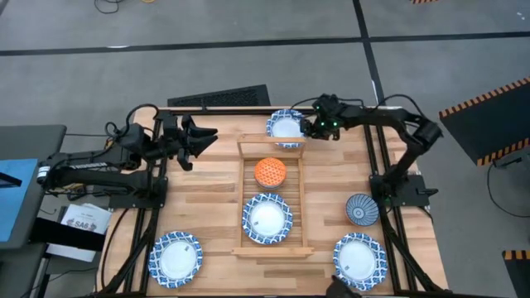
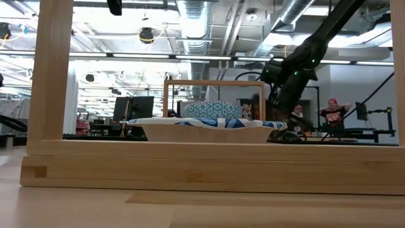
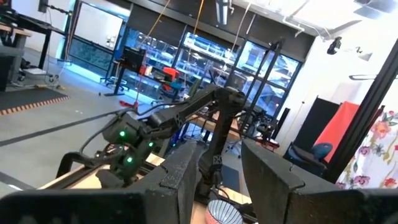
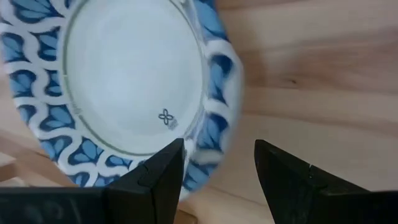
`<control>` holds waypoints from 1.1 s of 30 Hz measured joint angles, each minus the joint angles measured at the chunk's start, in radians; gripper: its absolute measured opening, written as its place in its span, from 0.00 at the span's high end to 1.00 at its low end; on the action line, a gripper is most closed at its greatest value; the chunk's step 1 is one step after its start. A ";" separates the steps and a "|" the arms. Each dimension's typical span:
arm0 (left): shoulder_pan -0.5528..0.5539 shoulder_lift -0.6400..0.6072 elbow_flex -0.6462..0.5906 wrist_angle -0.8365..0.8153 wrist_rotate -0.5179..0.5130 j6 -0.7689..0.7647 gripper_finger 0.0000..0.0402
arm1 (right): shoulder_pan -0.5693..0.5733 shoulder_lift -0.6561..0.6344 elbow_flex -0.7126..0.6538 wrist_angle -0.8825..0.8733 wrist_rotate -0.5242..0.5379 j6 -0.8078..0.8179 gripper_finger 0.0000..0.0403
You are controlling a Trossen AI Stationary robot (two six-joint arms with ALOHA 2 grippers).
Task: Place and stack bowls onto a shelf
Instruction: Stack the top center blue patterned bowl on the blue patterned bowl on the shelf
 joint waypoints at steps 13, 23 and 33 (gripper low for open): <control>0.000 0.000 0.000 0.000 -0.025 -0.002 0.72 | 0.017 0.062 0.000 0.064 -0.006 0.035 0.53; 0.000 0.000 0.000 0.000 -0.025 0.015 0.72 | 0.007 -0.042 0.000 0.056 0.007 -0.038 0.95; 0.000 0.000 0.000 0.000 -0.025 0.021 0.72 | -0.039 -0.398 0.001 -0.252 0.042 -0.210 0.95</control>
